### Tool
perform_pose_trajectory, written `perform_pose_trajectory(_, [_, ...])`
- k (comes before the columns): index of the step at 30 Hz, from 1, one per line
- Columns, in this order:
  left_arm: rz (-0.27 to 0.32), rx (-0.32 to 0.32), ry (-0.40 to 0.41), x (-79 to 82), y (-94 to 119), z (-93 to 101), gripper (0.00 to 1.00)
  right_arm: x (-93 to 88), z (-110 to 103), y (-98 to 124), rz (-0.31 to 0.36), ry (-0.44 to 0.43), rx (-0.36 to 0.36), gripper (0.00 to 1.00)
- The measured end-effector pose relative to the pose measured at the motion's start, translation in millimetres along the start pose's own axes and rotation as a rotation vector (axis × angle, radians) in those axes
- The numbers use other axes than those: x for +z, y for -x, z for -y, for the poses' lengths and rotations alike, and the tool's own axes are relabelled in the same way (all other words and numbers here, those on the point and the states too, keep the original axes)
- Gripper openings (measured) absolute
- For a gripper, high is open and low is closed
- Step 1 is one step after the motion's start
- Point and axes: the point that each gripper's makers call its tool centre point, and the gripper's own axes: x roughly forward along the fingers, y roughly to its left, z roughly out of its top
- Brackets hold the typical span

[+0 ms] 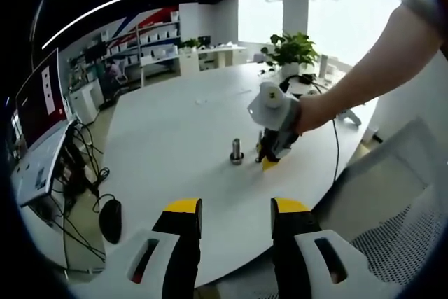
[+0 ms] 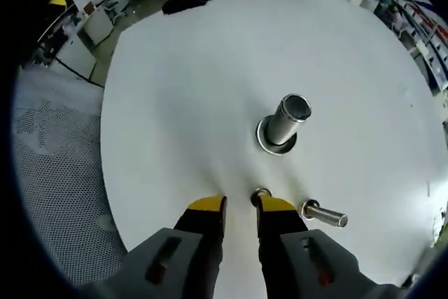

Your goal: Place the washer onto the threaded stud by aligning its center hole with the stud, sliding it down to the base, and recovering from edge contact or off-axis alignment until the washer reaches the visible bottom stop.

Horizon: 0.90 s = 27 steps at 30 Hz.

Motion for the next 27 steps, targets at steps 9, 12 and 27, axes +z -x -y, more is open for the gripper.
perform_pose_trajectory(9, [-0.003,0.000,0.000,-1.0,0,-0.2,0.37,0.4,18,0,-0.002,-0.029,-0.045,0.19])
perform_pose_trajectory(12, [-0.002,0.001,0.000,-0.8,0,-0.4,0.37,-2.8,17,-3,-0.021,-0.047,-0.022,0.19])
perform_pose_trajectory(27, [0.001,0.000,0.005,-0.2,0,-0.3,0.37,-1.0,18,-4,-0.063,0.006,0.002,0.16])
